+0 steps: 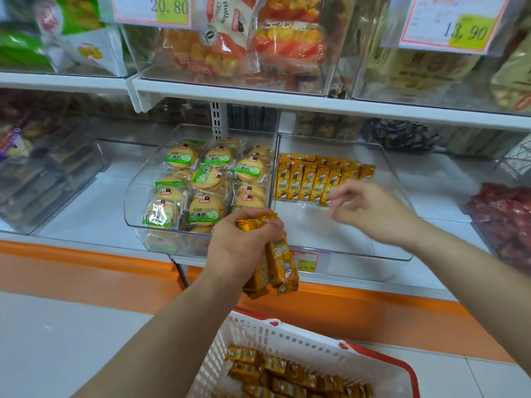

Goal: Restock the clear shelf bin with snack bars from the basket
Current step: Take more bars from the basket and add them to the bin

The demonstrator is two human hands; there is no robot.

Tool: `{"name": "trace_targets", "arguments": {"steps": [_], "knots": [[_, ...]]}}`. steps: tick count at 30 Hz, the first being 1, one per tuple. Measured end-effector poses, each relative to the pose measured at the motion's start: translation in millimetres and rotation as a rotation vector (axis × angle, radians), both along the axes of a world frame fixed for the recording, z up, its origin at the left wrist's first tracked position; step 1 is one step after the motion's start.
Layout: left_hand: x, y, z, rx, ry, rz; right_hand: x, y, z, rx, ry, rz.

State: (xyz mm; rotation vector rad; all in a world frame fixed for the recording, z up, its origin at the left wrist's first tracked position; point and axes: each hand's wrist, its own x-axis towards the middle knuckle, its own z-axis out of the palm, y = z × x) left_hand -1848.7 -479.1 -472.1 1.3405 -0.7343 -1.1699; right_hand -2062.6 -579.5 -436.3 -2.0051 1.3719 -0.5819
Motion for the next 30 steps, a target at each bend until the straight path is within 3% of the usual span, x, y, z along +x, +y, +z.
{"name": "trace_targets", "arguments": {"steps": [2, 5, 11, 14, 19, 22, 26, 30], "knots": [[-8.0, 3.2, 2.4, -0.018, 0.035, -0.013, 5.2, 44.1, -1.1, 0.253, -0.237, 0.085], [-21.1, 6.9, 3.0, -0.056, 0.100, -0.029, 15.2, 85.0, -11.7, 0.435, -0.324, 0.155], [-32.7, 9.7, 12.1, -0.067, 0.172, -0.063, 11.4, 88.8, -13.0, 0.481, -0.495, 0.074], [-29.6, 11.2, 10.9, -0.069, 0.095, -0.076, 0.5, 83.1, -11.8, 0.508, -0.685, -0.031], [-34.9, 14.5, 3.2, -0.009, -0.091, -0.156, -4.9, 70.1, -12.4, 0.385, -0.929, -0.238], [-43.5, 15.4, 0.1, 0.025, -0.124, -0.229, -6.0, 61.5, -10.7, 0.349, -0.934, -0.236], [-45.7, 12.5, -0.8, 0.033, -0.173, -0.255, -16.2, 49.3, -4.9, 0.323, -0.790, -0.114], [-32.0, 6.0, 2.5, 0.048, -0.135, -0.233, -39.0, 19.1, 14.6, 0.055, -0.637, -0.060]]}}
